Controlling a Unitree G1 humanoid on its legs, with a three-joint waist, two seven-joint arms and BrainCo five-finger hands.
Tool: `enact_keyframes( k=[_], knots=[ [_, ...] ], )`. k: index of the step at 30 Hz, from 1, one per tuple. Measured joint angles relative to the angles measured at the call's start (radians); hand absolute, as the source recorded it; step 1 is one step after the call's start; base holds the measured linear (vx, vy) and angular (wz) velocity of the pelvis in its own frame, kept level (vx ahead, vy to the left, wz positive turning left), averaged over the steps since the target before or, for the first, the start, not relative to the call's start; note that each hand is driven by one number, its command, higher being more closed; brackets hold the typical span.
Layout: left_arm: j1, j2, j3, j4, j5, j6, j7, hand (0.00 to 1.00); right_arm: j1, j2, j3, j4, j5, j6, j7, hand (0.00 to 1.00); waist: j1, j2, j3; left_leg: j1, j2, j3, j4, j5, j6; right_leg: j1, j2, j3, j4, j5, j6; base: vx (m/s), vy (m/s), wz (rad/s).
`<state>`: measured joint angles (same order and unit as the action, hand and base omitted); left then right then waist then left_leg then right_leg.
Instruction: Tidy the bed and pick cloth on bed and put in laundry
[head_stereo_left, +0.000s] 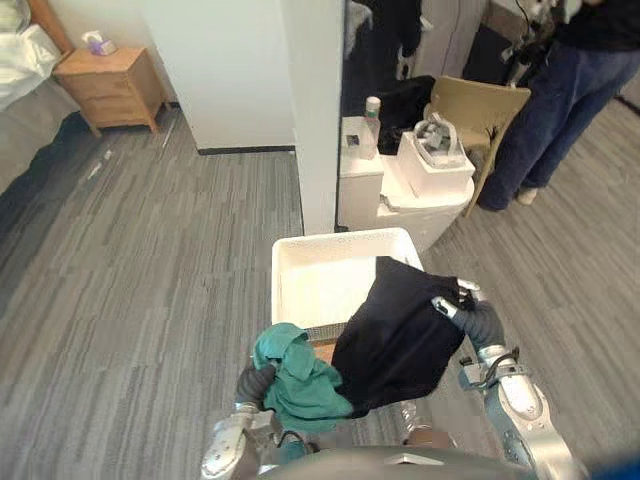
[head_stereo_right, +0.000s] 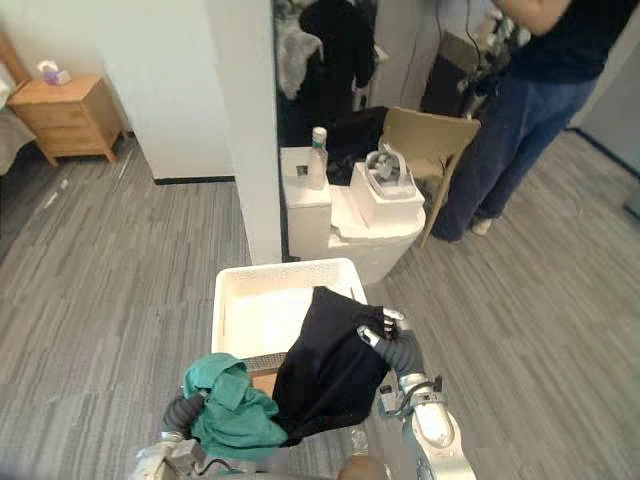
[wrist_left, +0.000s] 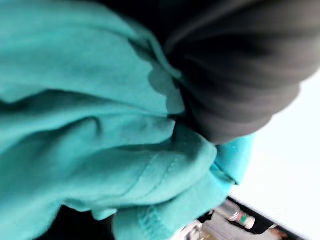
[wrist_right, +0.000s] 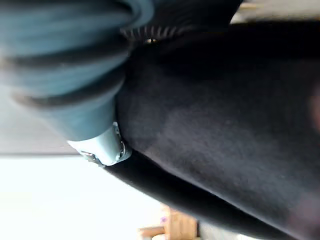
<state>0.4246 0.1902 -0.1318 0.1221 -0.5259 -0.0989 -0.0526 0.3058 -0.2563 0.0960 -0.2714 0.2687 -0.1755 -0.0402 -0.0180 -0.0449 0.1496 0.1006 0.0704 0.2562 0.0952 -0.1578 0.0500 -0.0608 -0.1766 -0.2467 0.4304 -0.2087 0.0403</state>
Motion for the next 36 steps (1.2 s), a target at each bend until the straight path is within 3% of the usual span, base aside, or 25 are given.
enact_keyframes(
  k=[2, 3, 5, 7, 8, 12, 15, 19, 21, 26, 32, 36],
  knots=[
    [-0.001, 0.003, 0.018, -0.001, 0.005, 0.007, -0.034, 1.00, -0.043, -0.028, -0.051, -0.075, 0.002, 0.002, -0.024, 1.00, 0.003, -0.022, -0.008, -0.012, -0.011, -0.037, 0.016, -0.009, -0.021, 0.003, 0.018, 0.032, -0.155, 0.093, 0.021, 0.15, -0.091, 0.87],
    [0.007, 0.012, 0.031, 0.004, 0.005, 0.012, -0.044, 1.00, -0.092, -0.051, -0.072, -0.100, 0.003, 0.006, -0.024, 1.00, 0.007, -0.054, -0.016, -0.011, -0.038, -0.047, 0.029, -0.016, -0.031, 0.011, -0.001, 0.029, -0.204, 0.169, 0.040, 0.22, -0.140, 0.30],
    [0.009, -0.010, 0.036, 0.014, 0.005, 0.028, -0.053, 1.00, -0.178, -0.095, -0.095, -0.102, 0.003, 0.015, -0.006, 1.00, 0.014, -0.042, -0.029, -0.009, -0.023, -0.048, 0.045, -0.028, -0.047, 0.059, 0.011, 0.018, -0.274, 0.170, 0.048, 0.22, -0.108, 0.11],
    [0.006, -0.036, 0.034, 0.014, 0.005, 0.029, -0.062, 1.00, -0.273, -0.144, -0.096, -0.102, 0.003, 0.038, 0.019, 1.00, 0.022, -0.010, -0.025, -0.013, -0.013, -0.048, 0.042, -0.028, -0.051, 0.080, 0.028, 0.012, -0.331, 0.195, 0.048, 0.16, -0.021, 0.02],
    [0.001, -0.054, 0.035, 0.018, 0.005, 0.029, -0.070, 1.00, -0.324, -0.174, -0.096, -0.101, 0.003, 0.063, 0.037, 1.00, 0.027, 0.003, -0.029, -0.010, -0.011, -0.046, 0.028, -0.023, -0.060, 0.090, 0.034, 0.010, -0.358, 0.207, 0.050, 0.14, 0.000, 0.06],
    [-0.018, -0.064, 0.035, 0.035, 0.028, 0.029, -0.096, 1.00, -0.569, -0.239, -0.065, -0.042, 0.004, 0.190, 0.061, 1.00, 0.035, 0.002, -0.034, 0.038, -0.012, -0.045, -0.011, -0.013, -0.072, 0.146, 0.038, -0.006, -0.400, 0.221, 0.054, 0.10, 0.014, 0.09],
    [-0.045, -0.064, 0.030, 0.072, 0.043, 0.029, -0.103, 1.00, -0.717, -0.236, -0.033, 0.025, 0.022, 0.292, 0.061, 1.00, 0.054, -0.005, -0.039, 0.034, -0.019, -0.048, -0.025, -0.002, -0.070, 0.147, 0.035, -0.016, -0.428, 0.252, 0.061, 0.02, 0.041, 0.10],
    [-0.032, -0.062, 0.029, 0.079, 0.049, 0.029, -0.103, 1.00, -0.739, -0.212, 0.023, 0.093, 0.023, 0.402, 0.054, 1.00, 0.080, -0.007, -0.040, 0.019, -0.041, -0.050, -0.025, 0.010, -0.071, 0.149, 0.014, -0.037, -0.438, 0.262, 0.065, 0.01, 0.055, 0.19],
    [-0.021, -0.058, 0.035, 0.079, 0.050, 0.029, -0.102, 1.00, -0.735, -0.184, 0.034, 0.126, 0.023, 0.424, 0.053, 1.00, 0.080, -0.005, -0.039, 0.019, -0.044, -0.050, -0.025, 0.011, -0.071, 0.152, 0.012, -0.041, -0.439, 0.262, 0.065, -0.01, 0.012, 0.09],
    [-0.005, -0.059, 0.033, 0.079, 0.087, 0.038, -0.100, 1.00, -0.694, -0.121, 0.081, 0.186, 0.020, 0.432, 0.043, 1.00, 0.087, -0.005, -0.039, 0.014, -0.044, -0.049, -0.025, 0.012, -0.071, 0.153, 0.010, -0.045, -0.449, 0.262, 0.065, -0.03, -0.012, 0.01],
    [-0.013, -0.066, 0.028, 0.079, 0.091, 0.052, -0.092, 1.00, -0.642, 0.000, 0.165, 0.394, -0.011, 0.425, -0.032, 1.00, 0.090, -0.002, -0.038, -0.001, -0.046, -0.057, -0.043, 0.032, -0.074, 0.152, 0.017, -0.068, -0.463, 0.260, 0.061, -0.08, -0.046, 0.07],
    [-0.013, -0.063, 0.031, 0.079, 0.124, 0.054, -0.086, 1.00, -0.625, 0.029, 0.173, 0.521, -0.059, 0.374, -0.091, 1.00, 0.093, 0.010, -0.035, -0.026, -0.046, -0.071, -0.063, 0.057, -0.074, 0.128, 0.018, -0.073, -0.467, 0.251, 0.047, -0.09, -0.056, 0.15]
  ],
)
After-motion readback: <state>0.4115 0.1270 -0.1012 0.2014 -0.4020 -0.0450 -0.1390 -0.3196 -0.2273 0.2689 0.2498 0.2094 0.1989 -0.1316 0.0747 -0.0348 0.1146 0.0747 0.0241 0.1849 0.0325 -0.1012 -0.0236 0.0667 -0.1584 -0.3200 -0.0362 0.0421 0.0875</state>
